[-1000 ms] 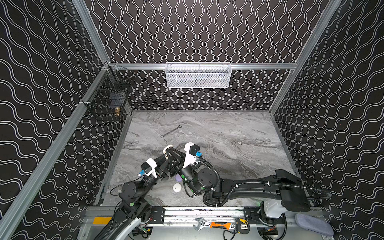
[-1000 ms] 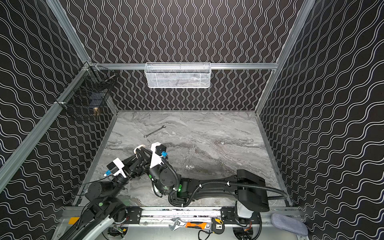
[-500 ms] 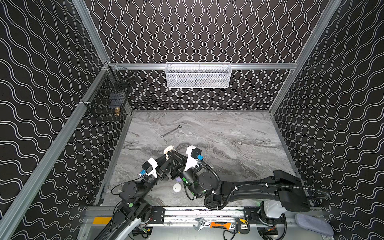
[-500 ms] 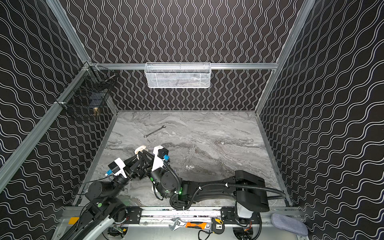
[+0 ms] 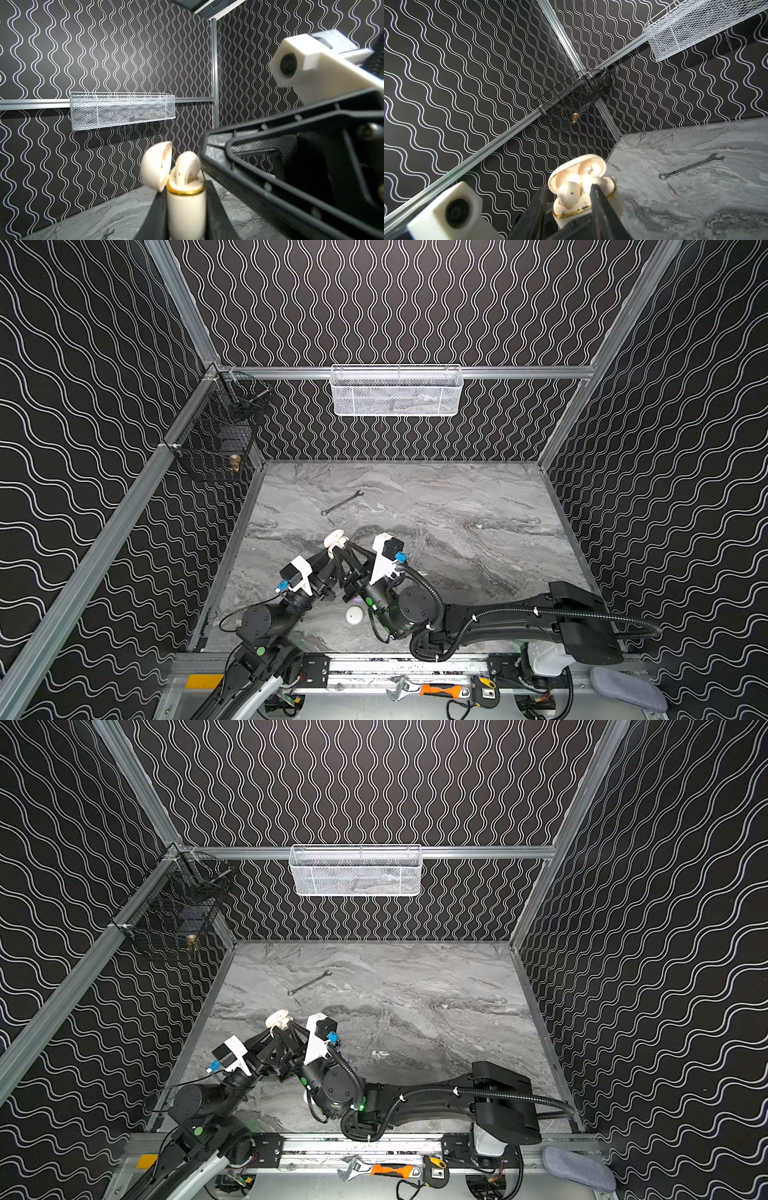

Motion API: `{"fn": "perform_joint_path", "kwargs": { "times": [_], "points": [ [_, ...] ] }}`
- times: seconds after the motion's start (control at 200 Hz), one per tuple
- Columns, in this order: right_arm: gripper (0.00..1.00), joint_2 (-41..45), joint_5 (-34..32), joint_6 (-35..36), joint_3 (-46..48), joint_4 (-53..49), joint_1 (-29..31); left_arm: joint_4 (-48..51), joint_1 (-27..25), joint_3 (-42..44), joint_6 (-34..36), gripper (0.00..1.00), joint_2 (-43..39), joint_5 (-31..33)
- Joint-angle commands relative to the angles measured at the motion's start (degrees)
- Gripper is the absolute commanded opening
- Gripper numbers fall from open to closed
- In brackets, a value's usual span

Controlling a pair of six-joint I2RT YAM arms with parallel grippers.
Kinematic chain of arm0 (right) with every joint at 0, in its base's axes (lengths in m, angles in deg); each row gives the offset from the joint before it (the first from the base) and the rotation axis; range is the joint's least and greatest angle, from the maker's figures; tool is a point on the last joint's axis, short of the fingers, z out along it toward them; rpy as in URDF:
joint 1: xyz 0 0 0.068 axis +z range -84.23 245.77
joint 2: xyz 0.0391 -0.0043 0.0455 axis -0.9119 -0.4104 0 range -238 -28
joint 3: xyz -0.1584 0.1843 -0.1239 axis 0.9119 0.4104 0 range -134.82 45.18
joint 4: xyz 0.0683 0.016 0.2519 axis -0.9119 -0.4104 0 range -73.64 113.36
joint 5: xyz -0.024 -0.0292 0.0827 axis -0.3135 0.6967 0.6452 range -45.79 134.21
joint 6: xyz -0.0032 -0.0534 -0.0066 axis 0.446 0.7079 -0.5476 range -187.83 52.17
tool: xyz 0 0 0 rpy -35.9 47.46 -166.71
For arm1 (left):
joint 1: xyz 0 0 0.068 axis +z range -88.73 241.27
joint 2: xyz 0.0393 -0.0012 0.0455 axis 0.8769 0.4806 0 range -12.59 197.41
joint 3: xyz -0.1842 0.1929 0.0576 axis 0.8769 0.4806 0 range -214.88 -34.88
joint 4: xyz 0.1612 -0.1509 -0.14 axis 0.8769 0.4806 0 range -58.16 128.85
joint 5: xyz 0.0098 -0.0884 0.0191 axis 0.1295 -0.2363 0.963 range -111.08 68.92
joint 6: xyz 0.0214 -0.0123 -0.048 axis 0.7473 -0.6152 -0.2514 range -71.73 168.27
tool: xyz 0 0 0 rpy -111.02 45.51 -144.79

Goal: Insert the wireless bluetooth earbuds into the charging case
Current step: 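Carry the beige earbud with the right gripper toward the case in the left gripper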

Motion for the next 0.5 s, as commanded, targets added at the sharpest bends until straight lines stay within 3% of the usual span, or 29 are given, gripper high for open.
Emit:
{"fn": "perform_joint_path", "kwargs": {
  "times": [0.0,0.17,0.305,0.37,0.42,0.495],
  "points": [
    [0.42,2.0,-1.4,3.2,1.1,0.7,1.0,-3.5,-0.1,-0.2,1.3,0.00,-0.4,-1.7],
    [0.45,9.2,-3.8,9.6,4.7,-0.8,3.3,-0.2,-0.1,0.0,5.0,0.00,0.6,-5.3],
    [0.45,14.4,-4.6,10.7,4.9,-11.5,2.1,-6.1,0.0,4.3,8.1,0.00,3.0,-8.1],
    [0.45,15.4,-1.7,8.5,3.0,-21.7,-1.5,-10.5,0.0,6.1,10.2,0.00,5.3,-10.2],
    [0.39,15.5,3.0,4.8,1.2,-29.5,-5.7,-12.9,0.0,6.6,12.2,0.00,8.1,-11.3],
    [0.28,15.4,8.6,3.6,1.3,-30.7,-11.2,-15.8,0.0,5.6,15.3,0.00,13.6,-12.6]
  ]
}}
